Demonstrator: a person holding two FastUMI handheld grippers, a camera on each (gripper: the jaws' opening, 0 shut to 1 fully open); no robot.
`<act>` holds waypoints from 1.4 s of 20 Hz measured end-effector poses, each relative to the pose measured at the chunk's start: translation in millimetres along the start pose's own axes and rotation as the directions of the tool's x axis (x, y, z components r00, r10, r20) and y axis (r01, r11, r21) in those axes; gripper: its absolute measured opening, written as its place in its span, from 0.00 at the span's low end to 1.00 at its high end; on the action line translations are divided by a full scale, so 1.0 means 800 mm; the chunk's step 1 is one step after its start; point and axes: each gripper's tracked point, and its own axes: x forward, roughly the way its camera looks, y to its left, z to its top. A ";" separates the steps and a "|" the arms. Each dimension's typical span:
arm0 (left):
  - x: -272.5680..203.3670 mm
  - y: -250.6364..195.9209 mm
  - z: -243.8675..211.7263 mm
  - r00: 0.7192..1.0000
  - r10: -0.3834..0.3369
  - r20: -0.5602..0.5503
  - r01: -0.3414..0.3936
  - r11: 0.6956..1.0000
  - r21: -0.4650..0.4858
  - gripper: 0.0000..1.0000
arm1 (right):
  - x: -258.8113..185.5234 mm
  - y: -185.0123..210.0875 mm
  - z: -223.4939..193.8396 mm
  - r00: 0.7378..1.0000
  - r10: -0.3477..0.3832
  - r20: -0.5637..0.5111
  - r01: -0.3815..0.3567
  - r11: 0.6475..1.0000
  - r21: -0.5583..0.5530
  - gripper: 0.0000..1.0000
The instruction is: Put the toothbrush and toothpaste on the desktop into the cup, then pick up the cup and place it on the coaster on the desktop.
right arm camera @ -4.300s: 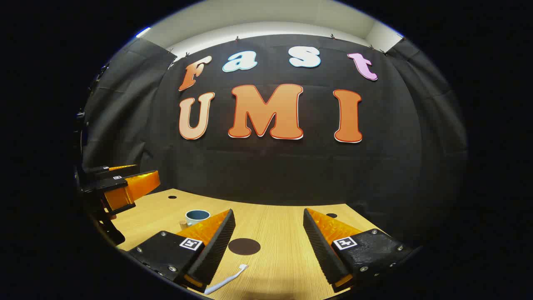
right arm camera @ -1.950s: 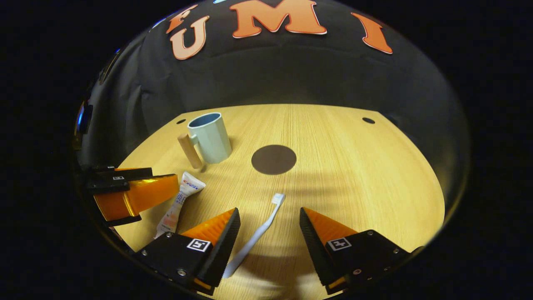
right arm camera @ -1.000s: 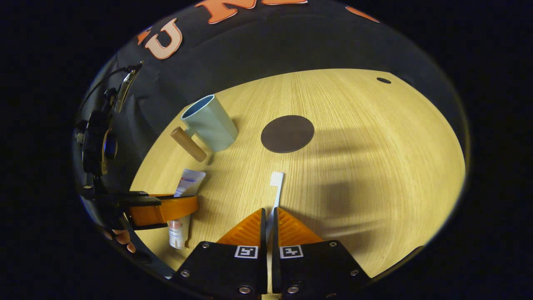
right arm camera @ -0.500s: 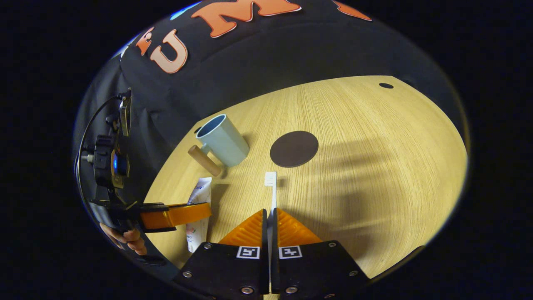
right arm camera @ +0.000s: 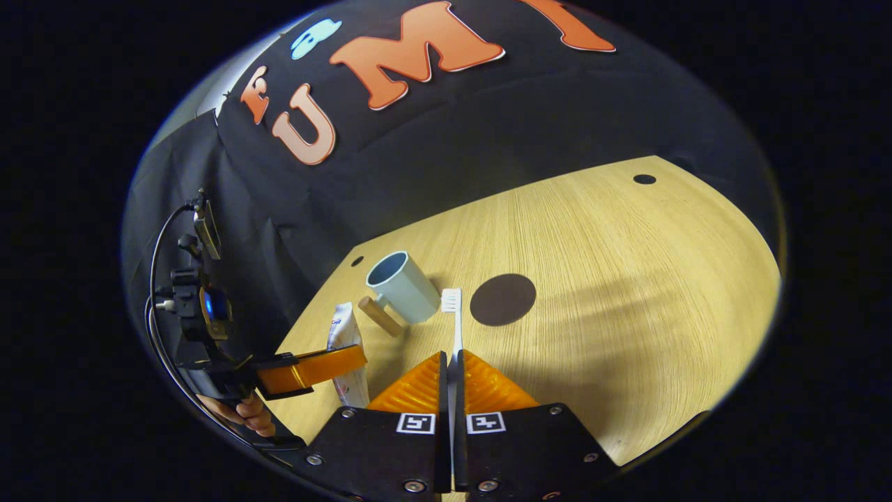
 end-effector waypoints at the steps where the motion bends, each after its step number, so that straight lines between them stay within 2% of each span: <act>1: -0.003 0.002 0.012 0.999 0.009 0.040 -0.010 1.000 0.026 0.12 | -0.001 0.001 0.005 1.000 0.006 0.027 -0.005 1.000 -0.020 0.02; 4: -0.018 0.000 0.040 0.990 -0.001 0.144 -0.007 0.999 0.054 0.12 | -0.007 0.010 0.019 0.996 0.033 0.078 -0.030 0.999 -0.038 0.02; 7: -0.030 0.008 0.067 0.970 -0.009 0.244 -0.003 0.999 0.050 0.12 | -0.015 0.012 0.040 0.989 0.036 0.145 -0.025 0.997 -0.075 0.02; 10: -0.049 0.019 0.100 0.934 -0.012 0.356 0.005 1.000 0.019 0.12 | -0.020 0.020 0.064 0.975 0.053 0.217 -0.034 0.995 -0.093 0.02; 14: -0.037 0.027 0.157 0.882 0.010 0.471 -0.002 1.000 -0.017 0.11 | -0.024 0.022 0.085 0.959 0.079 0.272 -0.061 0.995 -0.076 0.02; 18: -0.020 0.043 0.201 0.849 0.018 0.529 0.013 0.998 -0.055 0.11 | -0.028 0.027 0.110 0.938 0.099 0.334 -0.070 0.993 -0.098 0.02; 22: 0.002 0.057 0.236 0.814 0.018 0.581 0.014 0.999 -0.051 0.11 | -0.035 0.034 0.142 0.901 0.117 0.417 -0.065 0.988 -0.138 0.02; 24: 0.019 0.062 0.245 0.803 0.015 0.596 0.012 0.999 -0.041 0.11 | -0.036 0.035 0.155 0.886 0.122 0.448 -0.056 0.986 -0.158 0.02; 28: 0.062 0.060 0.248 0.806 -0.009 0.592 0.049 0.998 -0.051 0.11 | -0.037 0.033 0.164 0.869 0.121 0.480 -0.040 0.983 -0.177 0.02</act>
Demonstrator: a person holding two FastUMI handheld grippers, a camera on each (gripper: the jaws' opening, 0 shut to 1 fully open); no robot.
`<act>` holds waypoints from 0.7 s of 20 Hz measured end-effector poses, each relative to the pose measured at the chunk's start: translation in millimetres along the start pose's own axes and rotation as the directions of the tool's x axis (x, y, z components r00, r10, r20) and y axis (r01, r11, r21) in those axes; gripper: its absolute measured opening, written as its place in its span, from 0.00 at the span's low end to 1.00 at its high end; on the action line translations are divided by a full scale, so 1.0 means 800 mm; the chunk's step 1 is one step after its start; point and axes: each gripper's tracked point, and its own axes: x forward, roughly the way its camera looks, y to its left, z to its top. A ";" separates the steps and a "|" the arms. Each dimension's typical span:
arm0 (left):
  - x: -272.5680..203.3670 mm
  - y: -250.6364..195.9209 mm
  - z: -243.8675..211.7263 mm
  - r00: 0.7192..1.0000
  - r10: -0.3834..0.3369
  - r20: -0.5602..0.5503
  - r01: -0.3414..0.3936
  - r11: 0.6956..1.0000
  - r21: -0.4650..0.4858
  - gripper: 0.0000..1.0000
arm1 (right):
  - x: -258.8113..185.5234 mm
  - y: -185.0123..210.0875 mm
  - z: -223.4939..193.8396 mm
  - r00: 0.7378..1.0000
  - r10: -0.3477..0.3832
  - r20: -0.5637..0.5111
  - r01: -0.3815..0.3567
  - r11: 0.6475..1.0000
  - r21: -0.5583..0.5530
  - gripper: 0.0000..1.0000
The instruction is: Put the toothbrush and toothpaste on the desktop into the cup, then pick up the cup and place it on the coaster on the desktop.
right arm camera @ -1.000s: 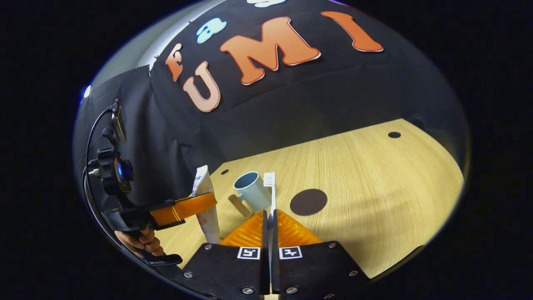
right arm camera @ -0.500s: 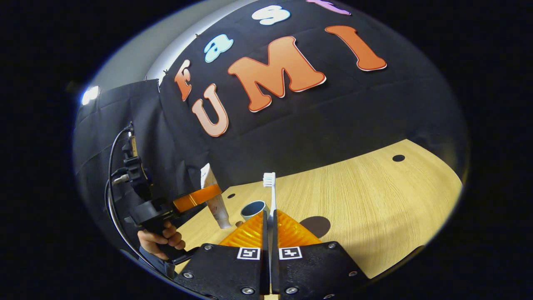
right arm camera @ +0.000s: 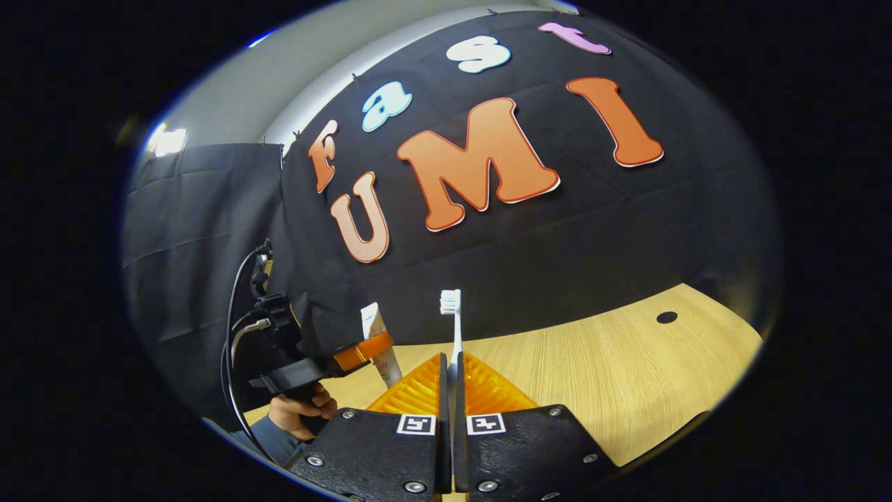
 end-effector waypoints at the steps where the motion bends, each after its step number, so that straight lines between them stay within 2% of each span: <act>1: 0.007 0.001 -0.007 1.000 -0.003 -0.009 0.003 1.000 -0.007 0.11 | 0.002 0.000 0.000 1.000 0.001 0.003 -0.001 1.000 -0.004 0.02; 5: 0.022 0.003 -0.045 0.998 -0.002 -0.062 0.002 1.000 0.000 0.11 | 0.010 0.004 -0.003 1.000 0.017 0.011 -0.017 1.000 -0.016 0.02; 9: 0.023 0.004 -0.060 0.998 -0.013 -0.054 0.015 0.999 0.031 0.11 | 0.023 0.003 -0.007 0.999 0.030 0.031 -0.030 0.999 -0.030 0.02; 12: 0.015 0.011 -0.069 0.998 -0.009 -0.057 0.010 1.000 0.023 0.14 | 0.054 0.015 0.002 0.998 0.043 0.036 -0.042 0.999 -0.029 0.02; 14: 0.013 0.017 -0.085 0.995 -0.006 -0.097 0.006 1.000 0.005 0.21 | 0.068 0.021 0.002 0.998 0.050 0.043 -0.049 0.998 -0.025 0.02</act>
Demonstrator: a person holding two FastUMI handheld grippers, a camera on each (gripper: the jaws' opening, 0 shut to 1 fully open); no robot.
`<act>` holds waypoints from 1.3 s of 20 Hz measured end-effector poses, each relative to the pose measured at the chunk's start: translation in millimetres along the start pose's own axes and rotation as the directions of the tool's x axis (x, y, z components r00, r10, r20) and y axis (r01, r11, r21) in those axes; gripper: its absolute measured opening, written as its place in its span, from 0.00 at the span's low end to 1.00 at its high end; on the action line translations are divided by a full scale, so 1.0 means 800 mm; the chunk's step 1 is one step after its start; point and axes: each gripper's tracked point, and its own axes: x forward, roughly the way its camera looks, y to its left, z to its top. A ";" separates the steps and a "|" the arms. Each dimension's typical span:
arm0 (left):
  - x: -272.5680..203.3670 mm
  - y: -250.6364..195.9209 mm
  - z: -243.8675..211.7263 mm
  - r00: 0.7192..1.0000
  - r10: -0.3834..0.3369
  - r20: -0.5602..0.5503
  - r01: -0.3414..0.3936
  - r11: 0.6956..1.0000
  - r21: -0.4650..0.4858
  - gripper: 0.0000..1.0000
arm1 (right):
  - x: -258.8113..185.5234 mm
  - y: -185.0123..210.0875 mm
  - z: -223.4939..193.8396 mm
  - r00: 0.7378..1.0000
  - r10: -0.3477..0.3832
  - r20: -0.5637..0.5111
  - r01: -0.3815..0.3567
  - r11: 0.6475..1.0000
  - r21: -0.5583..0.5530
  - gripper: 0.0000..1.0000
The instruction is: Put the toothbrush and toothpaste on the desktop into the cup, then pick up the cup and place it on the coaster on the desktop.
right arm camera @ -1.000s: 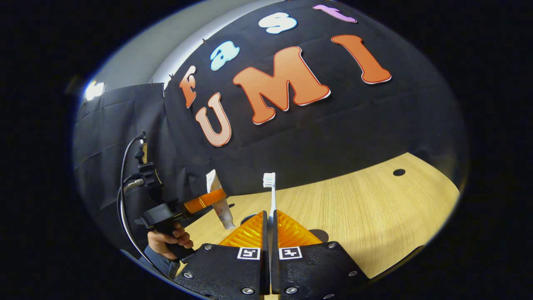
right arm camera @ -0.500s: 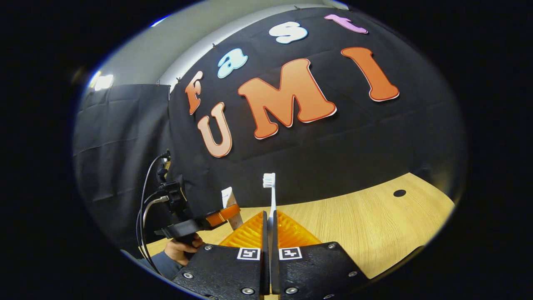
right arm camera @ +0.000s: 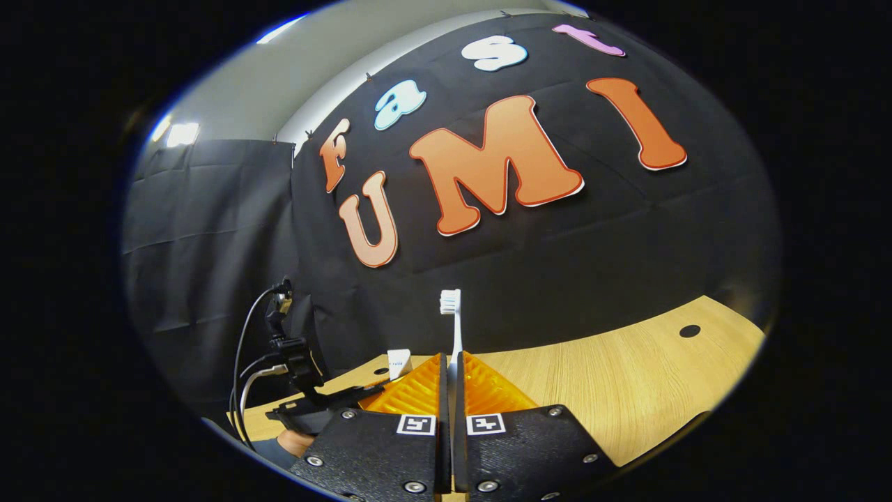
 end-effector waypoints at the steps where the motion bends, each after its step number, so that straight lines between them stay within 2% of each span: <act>1: -0.003 0.000 -0.008 1.000 -0.012 -0.021 0.012 1.000 -0.008 0.21 | 0.005 0.003 0.000 1.000 0.004 0.003 -0.004 1.000 0.004 0.02; 5: -0.014 0.010 -0.029 0.998 0.008 -0.063 -0.007 1.000 0.017 0.28 | 0.020 0.018 -0.005 0.999 0.028 0.019 -0.028 1.000 0.001 0.02; 7: -0.027 0.011 -0.015 1.000 0.000 -0.025 0.001 1.000 0.031 0.39 | 0.031 0.028 0.000 0.998 0.041 0.041 -0.041 0.999 -0.009 0.02; 10: -0.043 0.011 -0.004 1.000 -0.006 -0.002 0.006 0.998 0.059 0.84 | 0.047 0.035 0.003 0.995 0.054 0.080 -0.053 0.999 -0.008 0.02; 12: -0.061 0.014 0.006 1.000 -0.003 0.007 0.003 0.998 0.057 0.88 | 0.057 0.038 0.003 0.994 0.057 0.098 -0.056 0.998 -0.009 0.02; 14: -0.086 0.006 0.012 0.999 -0.049 0.015 0.049 0.999 -0.004 0.94 | 0.067 0.041 0.007 0.990 0.059 0.127 -0.061 0.998 0.009 0.02; 15: -0.094 0.006 0.015 0.999 -0.052 0.015 0.052 0.999 -0.005 0.94 | 0.073 0.043 0.007 0.989 0.060 0.138 -0.063 0.998 0.019 0.02; 21: -0.146 0.027 0.048 0.996 -0.012 0.083 0.007 0.998 0.065 0.96 | 0.107 0.055 -0.002 0.977 0.063 0.203 -0.065 0.998 0.003 0.02; 26: -0.183 0.025 0.079 0.977 -0.047 0.206 0.027 0.995 0.101 0.96 | 0.145 0.052 -0.027 0.977 0.051 0.207 -0.053 0.999 0.006 0.02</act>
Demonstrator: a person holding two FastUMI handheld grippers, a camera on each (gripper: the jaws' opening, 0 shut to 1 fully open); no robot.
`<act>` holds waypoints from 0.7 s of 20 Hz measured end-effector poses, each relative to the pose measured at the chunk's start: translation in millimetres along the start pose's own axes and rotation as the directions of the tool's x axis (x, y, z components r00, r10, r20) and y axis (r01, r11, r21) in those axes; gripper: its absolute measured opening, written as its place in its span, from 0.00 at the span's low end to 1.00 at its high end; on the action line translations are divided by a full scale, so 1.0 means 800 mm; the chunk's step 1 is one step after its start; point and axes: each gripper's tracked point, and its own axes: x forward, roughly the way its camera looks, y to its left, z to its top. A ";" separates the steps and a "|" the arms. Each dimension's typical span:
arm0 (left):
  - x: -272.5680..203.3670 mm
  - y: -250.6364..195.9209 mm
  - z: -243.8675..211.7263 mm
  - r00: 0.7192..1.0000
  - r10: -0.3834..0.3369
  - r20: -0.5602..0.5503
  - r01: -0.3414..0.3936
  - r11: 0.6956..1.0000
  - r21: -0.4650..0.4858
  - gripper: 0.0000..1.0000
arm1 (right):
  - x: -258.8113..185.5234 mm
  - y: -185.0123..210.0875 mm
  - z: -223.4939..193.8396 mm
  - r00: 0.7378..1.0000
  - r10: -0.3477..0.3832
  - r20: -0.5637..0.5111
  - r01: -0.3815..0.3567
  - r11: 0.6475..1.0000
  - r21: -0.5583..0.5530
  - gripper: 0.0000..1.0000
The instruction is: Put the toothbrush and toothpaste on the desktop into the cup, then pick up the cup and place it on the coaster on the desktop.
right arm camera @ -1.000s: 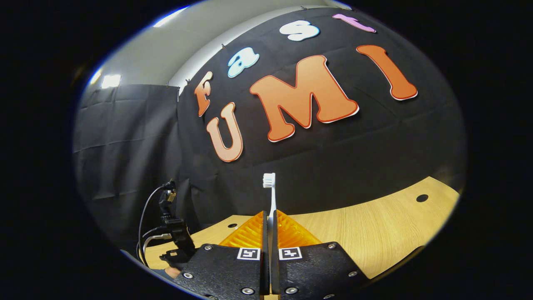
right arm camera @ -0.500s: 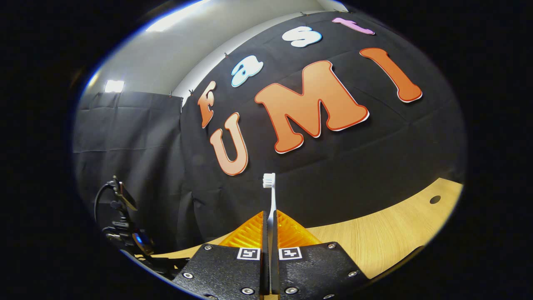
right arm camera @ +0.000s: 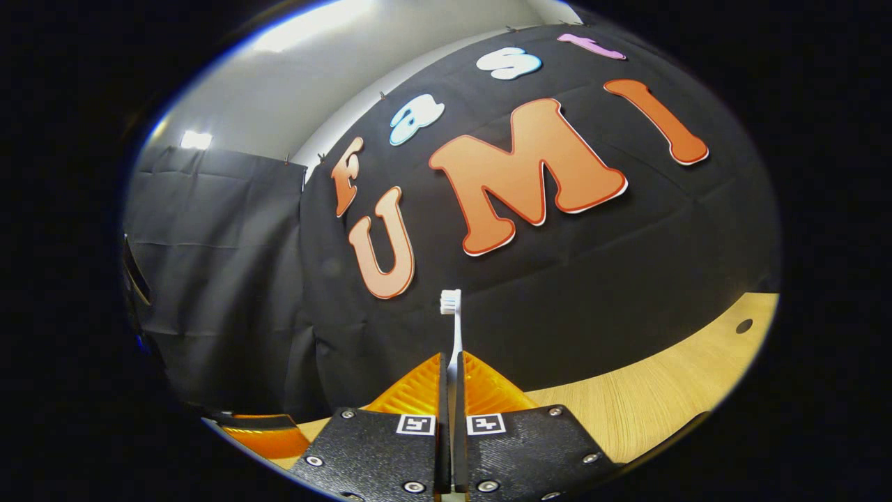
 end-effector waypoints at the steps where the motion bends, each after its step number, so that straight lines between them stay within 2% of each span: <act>1: -0.007 -0.001 0.012 0.999 -0.006 0.043 0.006 1.000 0.014 0.96 | 0.003 0.000 -0.003 1.000 -0.005 0.000 0.005 1.000 -0.001 0.02; 4: -0.023 -0.005 0.023 0.995 -0.019 0.095 0.013 0.998 0.062 0.99 | 0.013 0.001 -0.023 1.000 -0.006 -0.009 0.006 1.000 0.001 0.02; 6: -0.027 -0.001 0.019 0.995 -0.016 0.094 0.009 0.997 0.071 0.96 | 0.018 0.000 -0.043 0.999 -0.015 -0.032 0.015 1.000 0.010 0.02; 7: -0.028 0.001 0.015 0.996 -0.012 0.087 0.006 0.998 0.067 0.99 | 0.018 0.000 -0.050 0.999 -0.019 -0.044 0.020 1.000 0.011 0.02; 10: -0.027 0.001 0.007 0.999 0.005 0.050 -0.007 0.999 0.047 0.96 | 0.016 -0.002 -0.072 0.995 -0.036 -0.090 0.034 0.999 -0.025 0.03; 14: -0.015 0.010 -0.027 1.000 0.025 -0.009 -0.024 0.999 0.033 0.99 | -0.001 0.008 -0.071 0.990 0.003 -0.144 -0.014 0.997 -0.074 0.07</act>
